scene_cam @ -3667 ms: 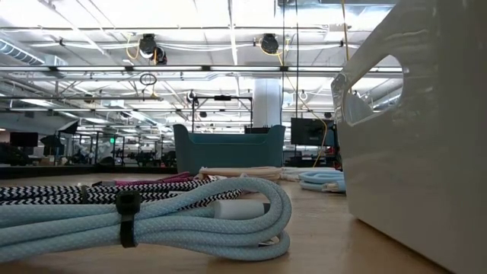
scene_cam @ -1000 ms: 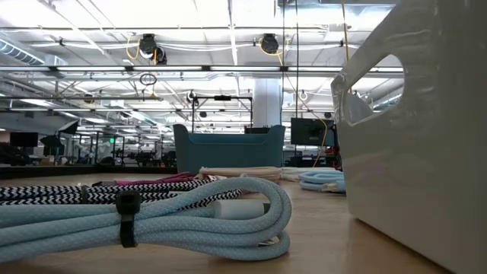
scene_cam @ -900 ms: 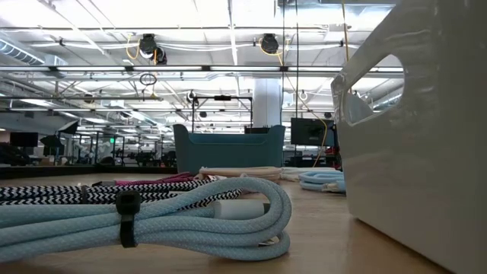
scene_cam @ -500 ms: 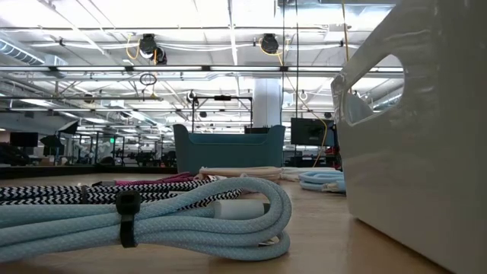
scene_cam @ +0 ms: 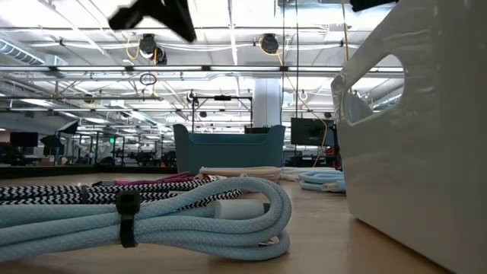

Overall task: Pick & Place USB Port
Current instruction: Put the light brown HDMI cable into the blue bin

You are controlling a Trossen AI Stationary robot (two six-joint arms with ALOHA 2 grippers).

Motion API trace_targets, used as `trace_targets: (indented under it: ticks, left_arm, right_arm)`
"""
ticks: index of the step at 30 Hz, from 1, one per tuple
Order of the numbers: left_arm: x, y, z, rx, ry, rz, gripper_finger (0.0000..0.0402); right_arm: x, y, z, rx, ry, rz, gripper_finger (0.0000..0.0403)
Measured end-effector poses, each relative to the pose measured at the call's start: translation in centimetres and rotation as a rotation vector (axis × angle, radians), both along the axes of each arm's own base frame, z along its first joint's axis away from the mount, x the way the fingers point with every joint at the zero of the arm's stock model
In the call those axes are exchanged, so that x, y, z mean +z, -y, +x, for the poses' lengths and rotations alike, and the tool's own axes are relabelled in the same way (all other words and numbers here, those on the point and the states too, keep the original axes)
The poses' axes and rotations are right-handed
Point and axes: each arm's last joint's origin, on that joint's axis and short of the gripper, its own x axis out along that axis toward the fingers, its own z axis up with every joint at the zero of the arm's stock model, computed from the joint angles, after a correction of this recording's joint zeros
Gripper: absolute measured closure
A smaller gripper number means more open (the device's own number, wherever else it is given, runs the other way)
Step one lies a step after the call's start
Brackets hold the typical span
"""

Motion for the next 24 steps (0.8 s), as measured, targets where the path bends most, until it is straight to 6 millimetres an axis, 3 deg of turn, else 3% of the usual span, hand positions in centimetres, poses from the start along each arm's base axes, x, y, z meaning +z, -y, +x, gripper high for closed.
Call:
trace_targets:
  ticks: [5,9,16,20,24]
  left_arm:
    - [-2.2,-5.3,3.0,-0.164,-0.091,-0.096,0.0374]
    - [-5.7,-7.5,5.5,-0.281,-0.182,-0.166,0.0339]
    - [-11.1,-9.6,8.2,-0.334,-0.359,-0.243,0.0213]
    - [-11.6,-10.0,9.6,-0.330,-0.464,-0.135,0.0161]
    - [-11.7,-10.8,10.8,-0.318,-0.522,-0.013,0.0148]
  right_arm:
    - [-1.1,-0.3,0.9,0.030,0.038,0.040,0.0303]
    - [-2.7,-0.7,1.9,0.094,0.070,0.092,0.0305]
    - [-5.9,-1.3,3.1,0.177,0.132,0.255,0.0303]
    - [-7.1,-1.5,3.5,0.207,0.164,0.318,0.0305]
    - [-7.1,-1.6,3.6,0.232,0.191,0.338,0.0305]
